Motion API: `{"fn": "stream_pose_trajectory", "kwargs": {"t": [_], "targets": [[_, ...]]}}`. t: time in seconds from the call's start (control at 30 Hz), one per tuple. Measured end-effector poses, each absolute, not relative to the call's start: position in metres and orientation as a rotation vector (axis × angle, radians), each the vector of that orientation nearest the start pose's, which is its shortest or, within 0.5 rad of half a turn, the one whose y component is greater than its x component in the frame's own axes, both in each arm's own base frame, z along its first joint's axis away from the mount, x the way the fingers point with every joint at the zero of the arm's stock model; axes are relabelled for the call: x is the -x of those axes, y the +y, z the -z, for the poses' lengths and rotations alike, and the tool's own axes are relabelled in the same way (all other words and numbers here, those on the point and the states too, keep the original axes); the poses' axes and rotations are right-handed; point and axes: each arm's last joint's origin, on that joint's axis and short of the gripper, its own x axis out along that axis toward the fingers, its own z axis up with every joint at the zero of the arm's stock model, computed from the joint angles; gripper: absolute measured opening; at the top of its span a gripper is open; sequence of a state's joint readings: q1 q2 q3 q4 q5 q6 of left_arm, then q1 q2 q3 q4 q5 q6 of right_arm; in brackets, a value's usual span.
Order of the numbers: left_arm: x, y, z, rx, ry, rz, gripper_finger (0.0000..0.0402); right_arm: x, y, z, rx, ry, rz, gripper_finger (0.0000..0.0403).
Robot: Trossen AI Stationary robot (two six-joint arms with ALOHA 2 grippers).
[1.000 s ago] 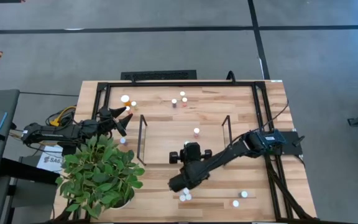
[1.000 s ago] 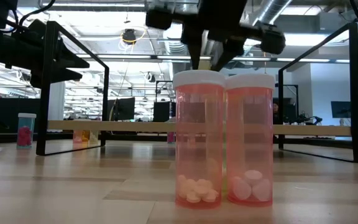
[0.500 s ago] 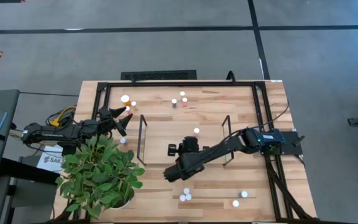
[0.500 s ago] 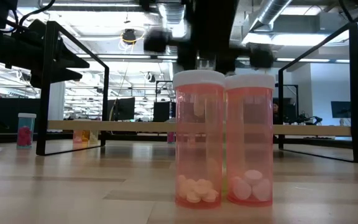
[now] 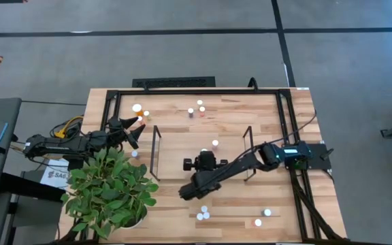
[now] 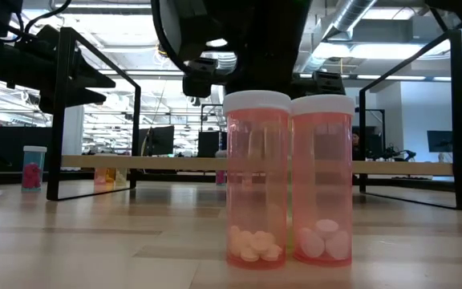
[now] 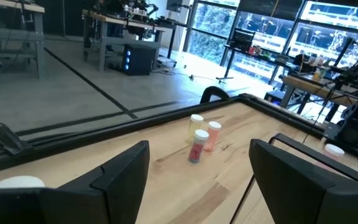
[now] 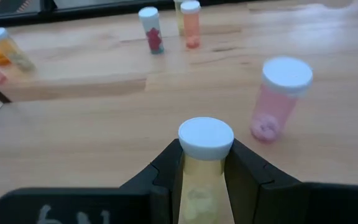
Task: Pick and place medicine bottles onto shelf by color
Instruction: Put the yellow pill bottle on the shelf
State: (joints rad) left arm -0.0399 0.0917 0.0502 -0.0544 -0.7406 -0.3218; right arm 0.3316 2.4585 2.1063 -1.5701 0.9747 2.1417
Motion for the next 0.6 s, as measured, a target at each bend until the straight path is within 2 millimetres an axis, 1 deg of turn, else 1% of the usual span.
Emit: {"fn": "stream_pose_trajectory", "kwargs": {"t": [0.17, 0.4, 0.6], "targets": [[-0.094, 0.016, -0.169, 0.271, -0.023, -0.708, 0.0265, -0.434, 0.110, -0.164, -0.503, 0.298, 1.476, 0.0108], [-0.094, 0.016, -0.169, 0.271, -0.023, -0.708, 0.0265, -0.438, 0.093, -0.164, -0.463, 0.319, 1.501, 0.0108], [-0.094, 0.016, -0.169, 0.271, -0.023, -0.708, 0.0265, -0.439, 0.089, -0.164, -0.463, 0.315, 1.508, 0.0108]]}}
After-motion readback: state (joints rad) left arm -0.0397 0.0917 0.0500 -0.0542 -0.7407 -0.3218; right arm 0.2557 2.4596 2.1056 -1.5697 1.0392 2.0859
